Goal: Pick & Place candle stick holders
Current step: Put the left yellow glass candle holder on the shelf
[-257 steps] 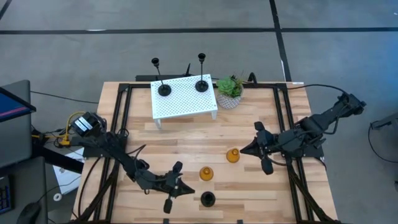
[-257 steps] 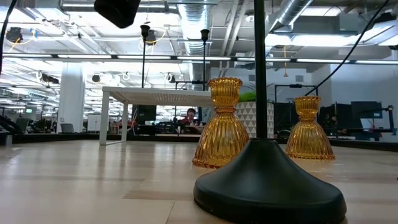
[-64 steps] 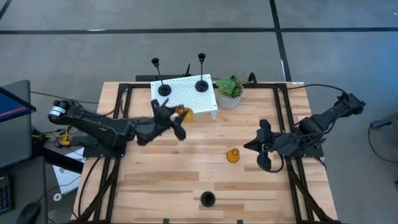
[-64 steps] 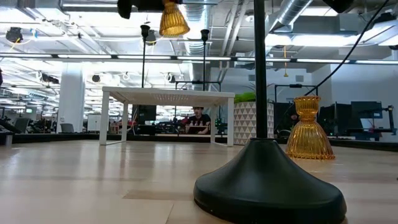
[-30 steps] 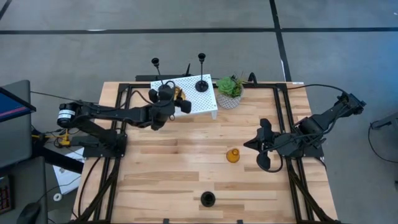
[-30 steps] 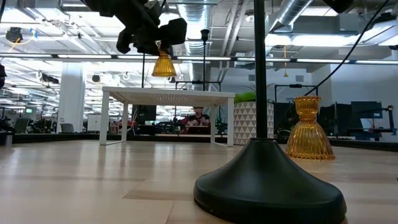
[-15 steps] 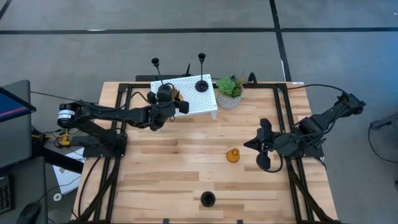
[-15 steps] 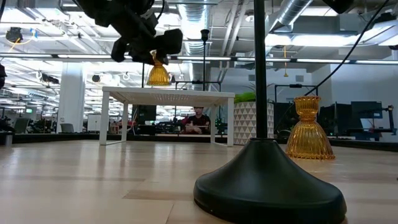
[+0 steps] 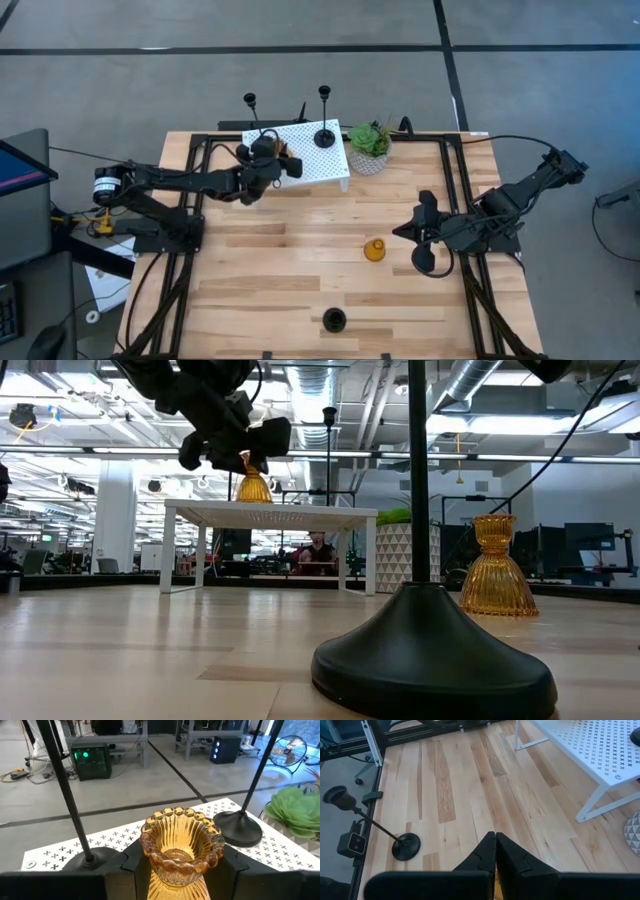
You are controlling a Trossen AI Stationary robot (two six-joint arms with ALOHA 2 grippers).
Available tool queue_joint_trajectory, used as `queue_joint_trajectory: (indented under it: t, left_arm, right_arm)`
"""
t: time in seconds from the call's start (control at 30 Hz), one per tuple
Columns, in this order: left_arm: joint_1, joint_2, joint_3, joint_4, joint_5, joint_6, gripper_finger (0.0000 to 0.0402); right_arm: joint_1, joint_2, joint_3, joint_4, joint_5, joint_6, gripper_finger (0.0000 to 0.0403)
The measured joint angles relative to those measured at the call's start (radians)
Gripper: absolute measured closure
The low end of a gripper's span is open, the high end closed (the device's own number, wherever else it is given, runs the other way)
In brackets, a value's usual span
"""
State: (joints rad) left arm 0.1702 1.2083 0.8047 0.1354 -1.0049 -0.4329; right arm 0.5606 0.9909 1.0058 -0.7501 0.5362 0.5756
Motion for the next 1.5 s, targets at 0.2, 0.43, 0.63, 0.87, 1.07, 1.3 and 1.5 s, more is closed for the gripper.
queue_joint_trajectory:
  t: [0.2,0.43,0.63,0.87,1.07,1.3,1.5]
  left_arm:
    - [0.021,0.0,0.0,0.0,0.055,-0.003,0.0262]
    - [0.022,0.012,0.0,0.0,0.095,-0.003,0.0262]
    - [0.022,0.049,0.002,0.014,0.084,-0.003,0.0261]
    - [0.022,0.062,0.003,0.019,0.082,-0.014,0.0256]
    - [0.022,0.056,0.0,0.004,0.1,-0.016,0.0235]
    - [0.022,0.056,0.0,0.008,0.1,-0.013,0.0212]
    - [0.021,0.056,0.0,0.019,0.097,-0.016,0.0167]
  right_arm:
    - [0.0,0.0,0.0,0.0,0.013,0.002,0.0403]
    - [0.0,0.0,0.0,0.001,0.015,0.002,0.0403]
    - [0.0,0.0,0.0,0.001,0.015,0.015,0.0403]
    - [0.0,0.0,0.0,0.001,0.015,0.028,0.0403]
    - [0.0,0.0,0.0,-0.001,0.015,0.028,0.0403]
    - [0.0,0.0,0.0,-0.001,0.015,0.027,0.0403]
    - [0.0,0.0,0.0,-0.001,0.015,0.027,0.0403]
